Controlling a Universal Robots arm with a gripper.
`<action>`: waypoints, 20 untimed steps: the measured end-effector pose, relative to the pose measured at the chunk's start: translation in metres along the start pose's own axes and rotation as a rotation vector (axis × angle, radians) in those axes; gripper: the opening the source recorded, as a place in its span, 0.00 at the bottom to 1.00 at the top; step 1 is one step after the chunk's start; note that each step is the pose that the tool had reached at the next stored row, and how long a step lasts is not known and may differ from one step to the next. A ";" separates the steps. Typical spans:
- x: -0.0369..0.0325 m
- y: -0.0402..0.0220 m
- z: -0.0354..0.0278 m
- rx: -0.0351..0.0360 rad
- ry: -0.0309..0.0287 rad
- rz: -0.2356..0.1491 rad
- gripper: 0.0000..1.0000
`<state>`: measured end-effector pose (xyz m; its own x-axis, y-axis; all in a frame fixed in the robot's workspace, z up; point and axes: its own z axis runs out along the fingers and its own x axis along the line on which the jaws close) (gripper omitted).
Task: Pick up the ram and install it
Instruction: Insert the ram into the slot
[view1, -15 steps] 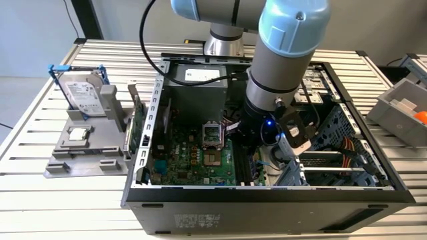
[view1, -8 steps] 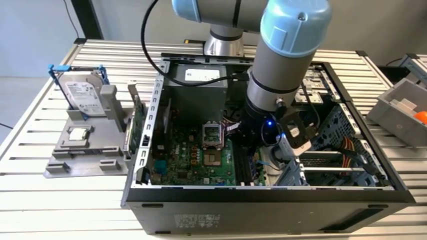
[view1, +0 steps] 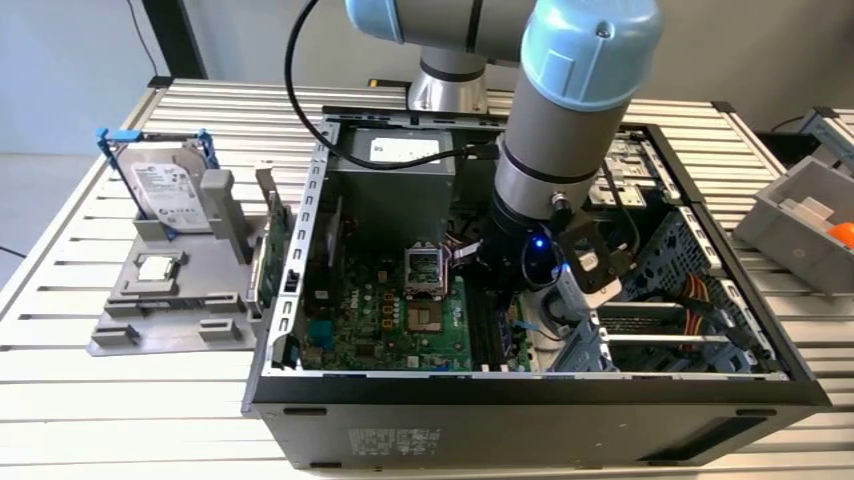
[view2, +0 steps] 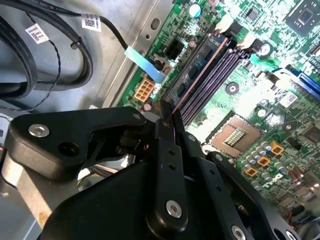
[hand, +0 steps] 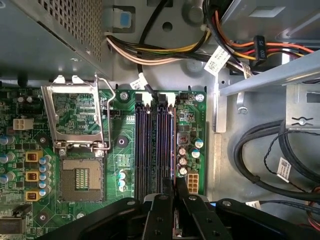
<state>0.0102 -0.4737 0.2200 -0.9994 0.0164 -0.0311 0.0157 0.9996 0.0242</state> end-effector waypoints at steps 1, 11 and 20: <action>0.0000 0.0000 0.0001 0.0001 0.0002 0.000 0.00; 0.0016 0.0000 0.0015 0.0006 0.0009 -0.003 0.00; 0.0018 0.0017 0.0043 0.0050 0.0013 -0.003 0.00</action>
<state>0.0086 -0.4719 0.2157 -0.9995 0.0132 -0.0299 0.0126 0.9997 0.0191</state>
